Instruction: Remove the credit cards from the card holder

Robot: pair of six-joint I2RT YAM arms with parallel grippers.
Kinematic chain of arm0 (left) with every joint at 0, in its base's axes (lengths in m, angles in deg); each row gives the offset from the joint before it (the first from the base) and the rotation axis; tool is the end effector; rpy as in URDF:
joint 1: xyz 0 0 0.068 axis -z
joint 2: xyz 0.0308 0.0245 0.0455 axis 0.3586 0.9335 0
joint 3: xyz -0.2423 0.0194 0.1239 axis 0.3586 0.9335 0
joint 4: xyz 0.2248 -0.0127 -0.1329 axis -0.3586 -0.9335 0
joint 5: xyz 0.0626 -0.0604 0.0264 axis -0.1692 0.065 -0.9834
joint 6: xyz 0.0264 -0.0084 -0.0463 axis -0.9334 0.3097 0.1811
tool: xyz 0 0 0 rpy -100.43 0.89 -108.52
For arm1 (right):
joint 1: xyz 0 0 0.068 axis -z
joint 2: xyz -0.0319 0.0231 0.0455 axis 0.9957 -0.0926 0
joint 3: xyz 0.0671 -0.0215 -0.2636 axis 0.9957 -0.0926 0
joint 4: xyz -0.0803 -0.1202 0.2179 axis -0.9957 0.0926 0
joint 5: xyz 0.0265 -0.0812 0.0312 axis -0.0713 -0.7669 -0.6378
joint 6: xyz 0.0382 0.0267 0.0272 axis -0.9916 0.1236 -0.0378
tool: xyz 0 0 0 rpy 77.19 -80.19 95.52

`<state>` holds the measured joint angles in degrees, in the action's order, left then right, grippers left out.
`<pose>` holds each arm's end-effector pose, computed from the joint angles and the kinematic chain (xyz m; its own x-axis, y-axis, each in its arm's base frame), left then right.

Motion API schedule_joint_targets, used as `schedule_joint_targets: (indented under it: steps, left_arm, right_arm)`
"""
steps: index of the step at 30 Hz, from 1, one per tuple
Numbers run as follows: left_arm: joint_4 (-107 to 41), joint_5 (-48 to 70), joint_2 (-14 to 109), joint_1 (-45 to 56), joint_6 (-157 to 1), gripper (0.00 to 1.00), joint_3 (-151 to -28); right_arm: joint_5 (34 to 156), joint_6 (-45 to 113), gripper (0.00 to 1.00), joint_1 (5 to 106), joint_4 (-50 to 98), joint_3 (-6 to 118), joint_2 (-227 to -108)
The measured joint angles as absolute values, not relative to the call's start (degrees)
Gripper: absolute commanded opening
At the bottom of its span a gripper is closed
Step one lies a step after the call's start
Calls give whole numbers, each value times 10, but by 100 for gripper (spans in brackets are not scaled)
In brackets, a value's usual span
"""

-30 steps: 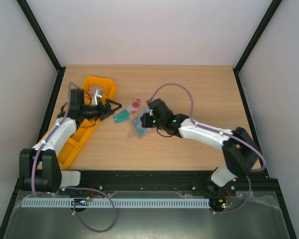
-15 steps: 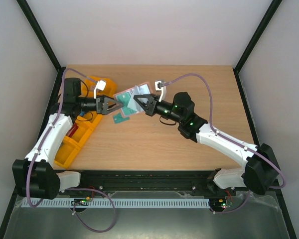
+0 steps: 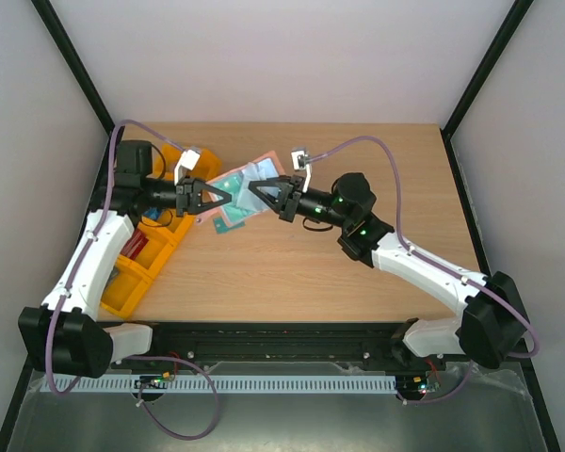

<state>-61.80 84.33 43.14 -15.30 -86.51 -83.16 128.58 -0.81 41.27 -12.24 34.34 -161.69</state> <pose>0.2464 -0.0601 0.3572 -0.5751 0.0498 -0.8165 0.8177 0.0627 -0.5722 0.2014 0.2230 0.3626 -0.5145 0.1986 -0.8342 -0.8543 -0.0358 0.5185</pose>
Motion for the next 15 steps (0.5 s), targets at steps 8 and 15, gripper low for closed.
schedule_joint_targets:
  steps: [8, 15]
  left_arm:
    - [-696, 349, 431, -88, -928, 2, -896]
    - [-712, -37, 449, 14, -1010, 2, -913]
  right_arm:
    - [1041, 84, 44, 455, 138, 380, -1609]
    - [1047, 161, 40, 391, 194, 395, -1611]
